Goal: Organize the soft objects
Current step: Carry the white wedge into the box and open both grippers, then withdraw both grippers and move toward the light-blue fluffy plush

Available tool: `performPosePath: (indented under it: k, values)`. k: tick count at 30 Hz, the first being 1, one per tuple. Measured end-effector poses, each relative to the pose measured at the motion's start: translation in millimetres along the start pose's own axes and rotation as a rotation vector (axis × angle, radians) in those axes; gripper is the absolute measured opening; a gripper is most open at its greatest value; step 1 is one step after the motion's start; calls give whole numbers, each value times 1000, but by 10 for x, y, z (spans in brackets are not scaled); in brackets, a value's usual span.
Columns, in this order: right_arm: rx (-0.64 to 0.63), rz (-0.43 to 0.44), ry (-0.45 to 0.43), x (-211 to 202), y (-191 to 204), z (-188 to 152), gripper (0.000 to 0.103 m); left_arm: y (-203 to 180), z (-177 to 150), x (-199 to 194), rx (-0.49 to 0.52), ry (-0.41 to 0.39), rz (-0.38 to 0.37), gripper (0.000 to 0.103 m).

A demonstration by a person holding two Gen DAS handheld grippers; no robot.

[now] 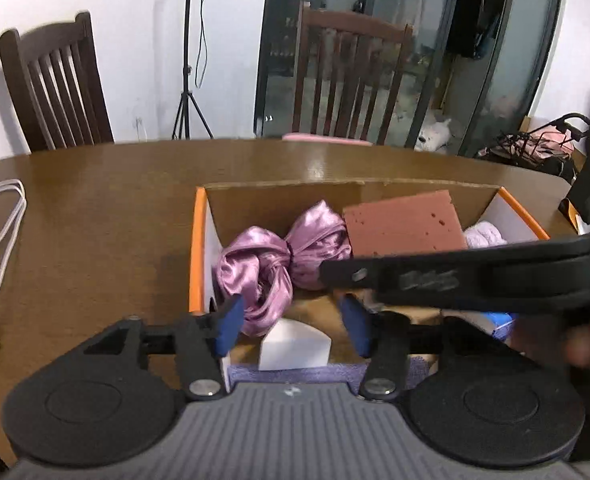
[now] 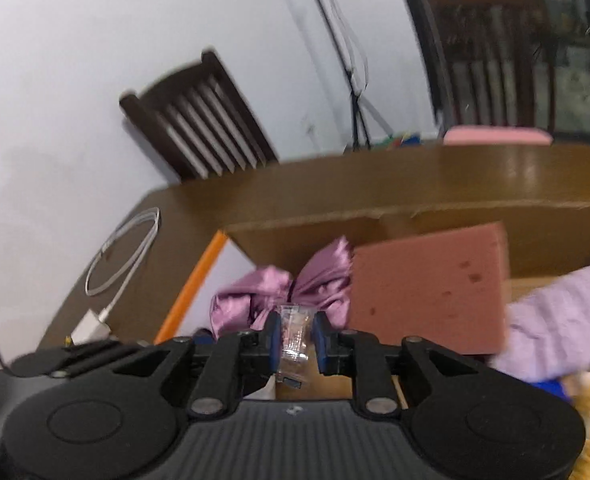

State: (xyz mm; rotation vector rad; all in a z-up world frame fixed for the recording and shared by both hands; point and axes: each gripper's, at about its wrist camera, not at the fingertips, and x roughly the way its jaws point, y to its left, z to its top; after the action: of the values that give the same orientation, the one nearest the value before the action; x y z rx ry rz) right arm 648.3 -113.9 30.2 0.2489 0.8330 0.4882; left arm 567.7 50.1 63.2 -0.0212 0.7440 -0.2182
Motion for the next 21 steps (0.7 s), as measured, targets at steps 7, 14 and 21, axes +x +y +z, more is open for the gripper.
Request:
performPosePath:
  k: [7, 14, 21]
  values:
    - [9, 16, -33, -97, 27, 25, 42, -35, 36, -275, 14, -51, 37, 65]
    - [-60, -34, -143, -999, 110, 85, 42, -200, 122, -958, 20, -136, 39, 70]
    - [-119, -92, -243, -2163, 167, -71, 53, -495, 63, -1863, 21, -248, 57, 79]
